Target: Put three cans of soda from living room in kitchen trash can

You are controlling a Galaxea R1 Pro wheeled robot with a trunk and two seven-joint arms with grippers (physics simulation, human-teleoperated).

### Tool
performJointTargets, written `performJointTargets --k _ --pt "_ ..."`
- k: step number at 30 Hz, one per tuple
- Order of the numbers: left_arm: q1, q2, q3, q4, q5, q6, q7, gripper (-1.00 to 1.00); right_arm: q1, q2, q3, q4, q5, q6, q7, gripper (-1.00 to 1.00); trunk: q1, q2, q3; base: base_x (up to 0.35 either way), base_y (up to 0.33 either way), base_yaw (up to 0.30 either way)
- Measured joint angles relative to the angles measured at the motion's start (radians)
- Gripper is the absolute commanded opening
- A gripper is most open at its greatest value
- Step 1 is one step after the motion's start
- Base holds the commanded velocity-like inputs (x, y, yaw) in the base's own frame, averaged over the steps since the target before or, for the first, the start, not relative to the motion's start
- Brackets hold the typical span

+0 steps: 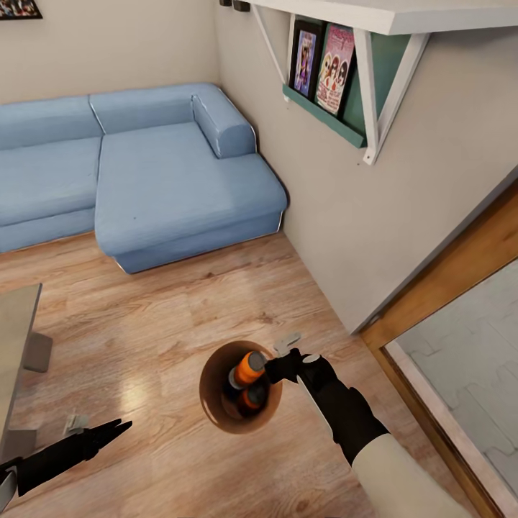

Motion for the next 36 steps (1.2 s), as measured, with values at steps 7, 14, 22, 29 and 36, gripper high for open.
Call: performJointTargets --k 7,14,22,29,36 --pt "0.000 0.000 0.000 -0.001 0.000 0.000 0.000 1.00 0.000 0.000 0.000 0.000 0.000 0.000 0.000 -1.00 0.027 -0.049 -0.022 0.000 0.000 0.000" --pt "0.000 0.000 0.000 0.000 -0.001 0.000 0.000 1.00 0.000 0.000 0.000 0.000 0.000 0.000 0.000 -1.00 0.054 -0.098 -0.044 0.000 0.000 0.000" --pt "0.000 0.000 -0.001 0.000 -0.001 0.000 0.000 1.00 0.000 0.000 0.000 0.000 0.000 -0.001 0.000 -1.00 0.084 -0.154 -0.063 0.000 0.000 0.000" --pt "0.000 0.000 -0.002 -0.001 -0.001 0.000 0.000 1.00 0.000 0.000 0.000 0.000 0.000 -0.001 0.000 -1.00 0.111 -0.203 -0.078 0.000 0.000 0.000" --pt "0.000 0.000 -0.002 -0.001 -0.001 -0.001 0.000 1.00 0.000 0.000 0.000 0.000 0.000 -0.002 0.000 -1.00 0.138 -0.252 -0.095 0.000 0.000 0.000"
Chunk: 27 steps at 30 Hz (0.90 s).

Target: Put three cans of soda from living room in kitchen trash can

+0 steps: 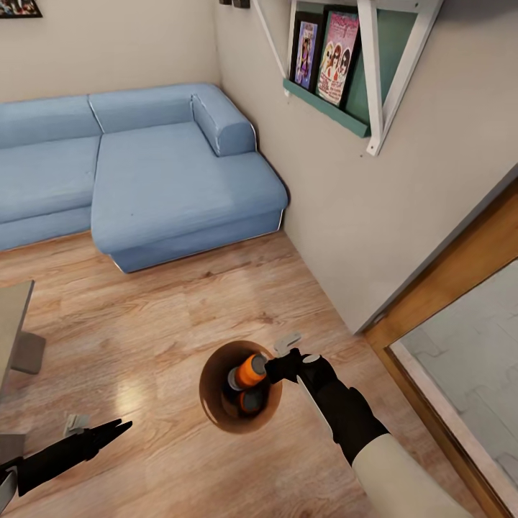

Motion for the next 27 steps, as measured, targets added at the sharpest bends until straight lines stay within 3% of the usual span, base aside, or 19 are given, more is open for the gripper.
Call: performJointTargets --k 27 --pt "0.000 0.000 -0.002 0.000 0.000 0.000 0.000 1.00 0.000 0.000 0.000 0.000 -0.001 0.000 0.000 -1.00 0.103 -0.189 -0.054 0.000 0.000 0.000"
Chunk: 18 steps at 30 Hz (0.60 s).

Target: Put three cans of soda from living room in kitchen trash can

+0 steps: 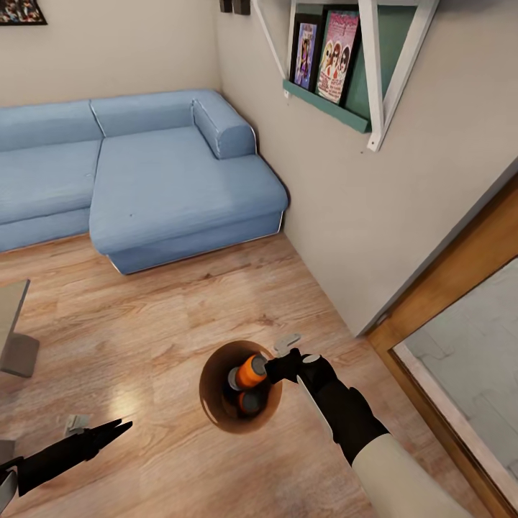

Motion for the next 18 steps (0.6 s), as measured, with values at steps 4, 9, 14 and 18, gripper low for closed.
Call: performJointTargets --k 4,9,14,18 --pt "0.000 0.000 -0.001 0.000 0.000 0.000 0.000 1.00 0.000 0.000 0.000 0.000 0.000 0.000 0.000 -1.00 0.015 -0.028 -0.009 0.000 0.000 0.000" --pt "0.000 0.000 0.000 0.000 0.000 0.000 0.000 1.00 0.000 0.000 0.000 0.000 0.000 0.000 0.000 -1.00 0.035 -0.063 -0.024 0.000 0.000 0.000" --pt "0.000 0.000 -0.013 0.000 0.000 0.000 0.000 1.00 0.000 0.000 0.000 0.000 0.000 0.000 0.000 -1.00 0.054 -0.098 -0.039 0.000 0.000 0.000" --pt "0.000 0.000 -0.041 0.000 0.000 0.001 0.000 1.00 0.000 0.000 0.001 0.000 0.001 -0.001 0.000 -1.00 0.069 -0.126 -0.052 0.000 0.000 0.000"
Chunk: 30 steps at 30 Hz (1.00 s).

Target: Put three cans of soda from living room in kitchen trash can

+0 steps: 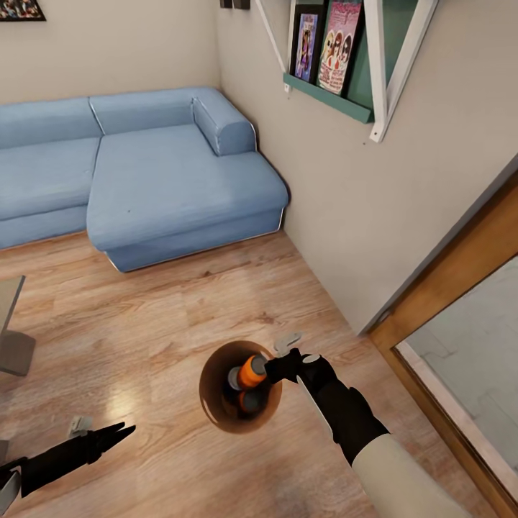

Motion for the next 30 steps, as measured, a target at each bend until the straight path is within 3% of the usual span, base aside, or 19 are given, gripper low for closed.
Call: performJointTargets --k 15,21,30 --pt "0.000 0.000 -0.010 -0.001 0.001 0.000 0.000 1.00 0.000 0.000 0.001 -0.001 0.000 -0.001 -0.001 -1.00 0.058 -0.105 -0.047 0.000 0.000 0.000" --pt "0.000 0.001 -0.006 -0.003 0.000 -0.001 -0.056 1.00 0.000 0.000 0.001 -0.001 0.000 -0.001 0.000 -1.00 0.081 -0.147 -0.066 0.000 0.000 0.000" --pt "0.000 0.002 -0.004 -0.003 0.000 -0.001 -0.069 1.00 0.000 0.000 0.001 -0.001 0.000 -0.001 0.000 -1.00 0.115 -0.210 -0.094 0.000 0.000 0.000"
